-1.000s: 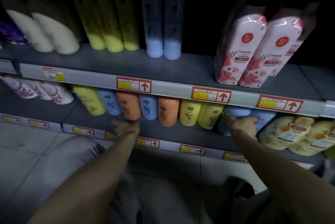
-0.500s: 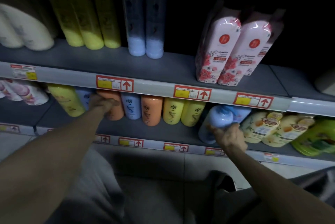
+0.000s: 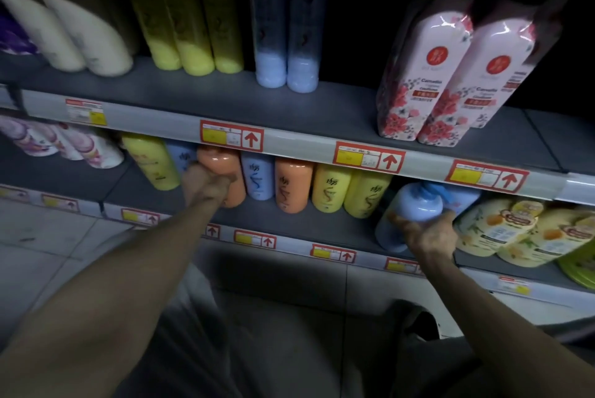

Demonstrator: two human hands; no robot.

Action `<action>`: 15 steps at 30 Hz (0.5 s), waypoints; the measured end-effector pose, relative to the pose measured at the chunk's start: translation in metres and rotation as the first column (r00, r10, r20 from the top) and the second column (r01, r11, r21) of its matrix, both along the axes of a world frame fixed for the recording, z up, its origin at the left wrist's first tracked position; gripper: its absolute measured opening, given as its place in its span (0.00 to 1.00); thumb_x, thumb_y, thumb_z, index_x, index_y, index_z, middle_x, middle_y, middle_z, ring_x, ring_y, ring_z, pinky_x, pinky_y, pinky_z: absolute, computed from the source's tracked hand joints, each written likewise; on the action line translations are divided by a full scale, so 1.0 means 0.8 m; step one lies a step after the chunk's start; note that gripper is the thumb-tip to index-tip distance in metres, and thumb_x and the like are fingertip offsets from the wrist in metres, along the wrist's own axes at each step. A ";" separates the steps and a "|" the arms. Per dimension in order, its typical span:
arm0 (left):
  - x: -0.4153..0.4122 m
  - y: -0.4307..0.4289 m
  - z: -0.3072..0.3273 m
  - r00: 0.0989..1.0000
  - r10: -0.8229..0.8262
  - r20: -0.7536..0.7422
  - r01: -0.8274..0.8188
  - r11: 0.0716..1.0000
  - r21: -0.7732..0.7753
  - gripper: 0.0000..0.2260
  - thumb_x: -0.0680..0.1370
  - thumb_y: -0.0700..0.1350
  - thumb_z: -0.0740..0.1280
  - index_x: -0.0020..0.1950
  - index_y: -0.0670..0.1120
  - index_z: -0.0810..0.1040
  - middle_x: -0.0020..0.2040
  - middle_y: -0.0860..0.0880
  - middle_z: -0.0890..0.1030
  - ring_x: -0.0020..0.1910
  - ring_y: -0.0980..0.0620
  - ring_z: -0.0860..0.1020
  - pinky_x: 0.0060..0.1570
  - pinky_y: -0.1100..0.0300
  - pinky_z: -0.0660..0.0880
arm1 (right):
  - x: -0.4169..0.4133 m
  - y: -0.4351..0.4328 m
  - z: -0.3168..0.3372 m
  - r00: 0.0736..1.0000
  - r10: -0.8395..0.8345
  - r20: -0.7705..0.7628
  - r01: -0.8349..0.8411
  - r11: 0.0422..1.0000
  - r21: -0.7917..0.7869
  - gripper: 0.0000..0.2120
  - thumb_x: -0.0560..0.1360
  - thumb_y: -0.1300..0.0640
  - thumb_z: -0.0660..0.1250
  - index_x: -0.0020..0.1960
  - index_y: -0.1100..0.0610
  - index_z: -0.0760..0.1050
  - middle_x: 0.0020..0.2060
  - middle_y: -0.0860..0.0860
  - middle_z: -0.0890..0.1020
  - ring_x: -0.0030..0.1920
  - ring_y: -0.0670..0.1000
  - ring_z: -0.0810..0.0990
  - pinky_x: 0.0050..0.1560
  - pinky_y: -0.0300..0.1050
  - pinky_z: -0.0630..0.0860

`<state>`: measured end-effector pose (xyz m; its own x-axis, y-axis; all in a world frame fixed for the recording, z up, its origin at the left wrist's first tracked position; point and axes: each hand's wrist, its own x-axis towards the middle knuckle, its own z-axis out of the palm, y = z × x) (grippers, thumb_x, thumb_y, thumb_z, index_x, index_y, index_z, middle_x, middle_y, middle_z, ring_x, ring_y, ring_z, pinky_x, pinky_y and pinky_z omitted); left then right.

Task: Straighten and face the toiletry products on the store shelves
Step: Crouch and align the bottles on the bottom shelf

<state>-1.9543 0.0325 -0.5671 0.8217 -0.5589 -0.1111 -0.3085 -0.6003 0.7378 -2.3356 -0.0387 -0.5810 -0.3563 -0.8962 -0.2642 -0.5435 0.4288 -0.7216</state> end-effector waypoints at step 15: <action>-0.160 0.082 0.049 0.928 -0.370 0.045 0.365 0.927 0.081 0.22 0.69 0.52 0.80 0.57 0.45 0.79 0.54 0.46 0.84 0.55 0.46 0.82 0.50 0.62 0.73 | -0.029 0.074 0.037 0.976 -0.067 0.209 0.098 0.985 -0.143 0.44 0.66 0.45 0.83 0.73 0.60 0.65 0.67 0.63 0.77 0.65 0.67 0.77 0.64 0.58 0.74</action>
